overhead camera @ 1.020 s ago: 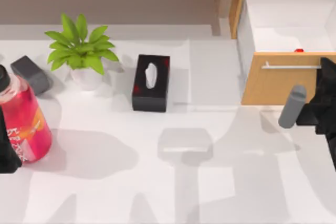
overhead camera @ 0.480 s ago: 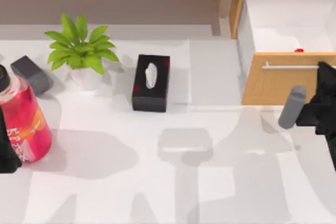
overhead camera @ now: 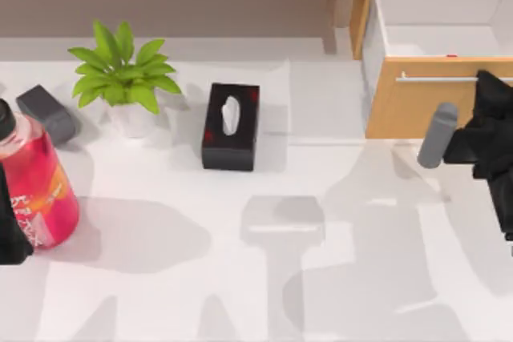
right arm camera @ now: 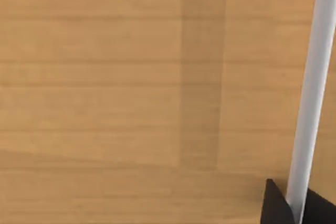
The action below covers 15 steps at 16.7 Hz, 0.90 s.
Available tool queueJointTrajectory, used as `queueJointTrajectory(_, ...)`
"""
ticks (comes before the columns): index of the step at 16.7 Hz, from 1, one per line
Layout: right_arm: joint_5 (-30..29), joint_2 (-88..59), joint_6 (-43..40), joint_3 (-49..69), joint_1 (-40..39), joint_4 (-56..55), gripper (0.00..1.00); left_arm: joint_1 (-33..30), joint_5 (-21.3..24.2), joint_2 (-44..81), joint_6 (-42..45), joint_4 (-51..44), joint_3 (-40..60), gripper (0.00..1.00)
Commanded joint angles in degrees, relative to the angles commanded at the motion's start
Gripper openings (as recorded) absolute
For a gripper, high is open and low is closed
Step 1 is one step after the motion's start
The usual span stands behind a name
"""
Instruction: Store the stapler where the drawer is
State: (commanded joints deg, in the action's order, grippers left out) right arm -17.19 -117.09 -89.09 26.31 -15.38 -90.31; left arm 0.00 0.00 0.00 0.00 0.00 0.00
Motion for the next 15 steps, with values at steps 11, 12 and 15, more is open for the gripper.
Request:
queueJointTrajectory(11, 1.6, -2.1, 0.2, 7.3, 1.9, 5.0, 0.0, 0.0, 0.0, 0.0, 0.0, 0.0, 0.0, 1.0)
queueJointTrajectory(12, 1.8, -2.7, 0.2, 8.7, 2.2, 5.8, 0.0, 0.0, 0.0, 0.0, 0.0, 0.0, 0.0, 1.0)
queueJointTrajectory(15, 2.8, -4.8, 0.1, 14.0, 3.1, 9.0, 0.0, 0.0, 0.0, 0.0, 0.0, 0.0, 0.0, 1.0)
